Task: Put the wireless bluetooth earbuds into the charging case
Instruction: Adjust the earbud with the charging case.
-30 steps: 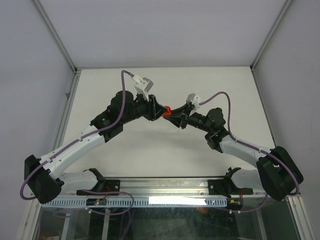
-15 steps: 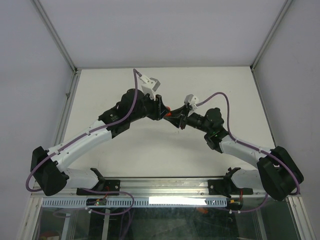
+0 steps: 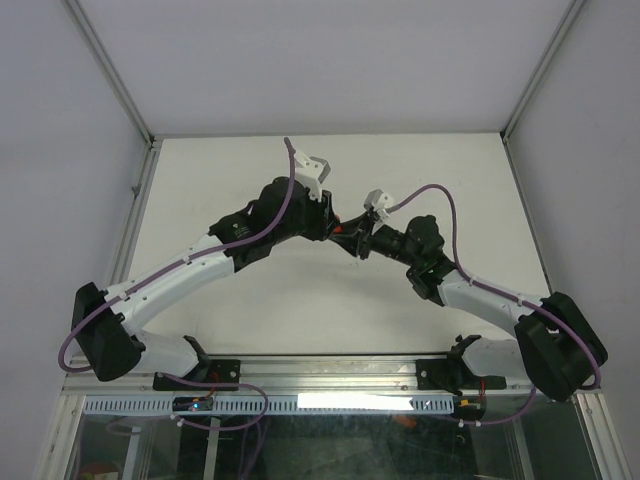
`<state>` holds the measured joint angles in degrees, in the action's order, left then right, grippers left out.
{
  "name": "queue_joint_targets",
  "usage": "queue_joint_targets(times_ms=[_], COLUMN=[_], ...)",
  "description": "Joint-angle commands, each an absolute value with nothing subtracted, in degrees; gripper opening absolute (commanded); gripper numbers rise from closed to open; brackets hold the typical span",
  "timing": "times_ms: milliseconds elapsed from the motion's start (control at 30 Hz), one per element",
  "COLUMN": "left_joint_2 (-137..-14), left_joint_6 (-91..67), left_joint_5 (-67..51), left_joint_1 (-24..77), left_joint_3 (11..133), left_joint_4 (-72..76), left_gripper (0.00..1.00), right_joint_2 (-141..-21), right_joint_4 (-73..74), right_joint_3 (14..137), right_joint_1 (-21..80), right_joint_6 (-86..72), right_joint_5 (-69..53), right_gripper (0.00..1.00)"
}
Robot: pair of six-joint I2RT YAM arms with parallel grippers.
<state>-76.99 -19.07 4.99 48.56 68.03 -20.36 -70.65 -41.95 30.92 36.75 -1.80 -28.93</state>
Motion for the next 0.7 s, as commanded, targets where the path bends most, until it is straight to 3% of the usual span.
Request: queue_joint_targets(times_ms=[0,333,667], left_joint_2=[-78.33,-77.05,-70.26], left_joint_6=[-17.98,-18.91,-22.09], left_joint_5=[9.71,12.13,11.44], left_joint_1=[49.52,49.58,49.31], left_joint_3=[71.19,71.05,68.73], left_joint_4=[-22.67,-24.18,-20.46], left_gripper=[0.3,0.14,0.1], right_joint_2=[-68.53,-67.12,-68.69], right_joint_4=[-44.25,-45.22,-58.79], right_joint_3=[34.47,33.28,29.11], right_joint_1=[38.19,38.27,37.46], right_joint_6=[-0.09,-0.97,-6.68], right_joint_5=[-29.29,-27.97,-28.99], right_gripper=[0.0,0.0,0.0])
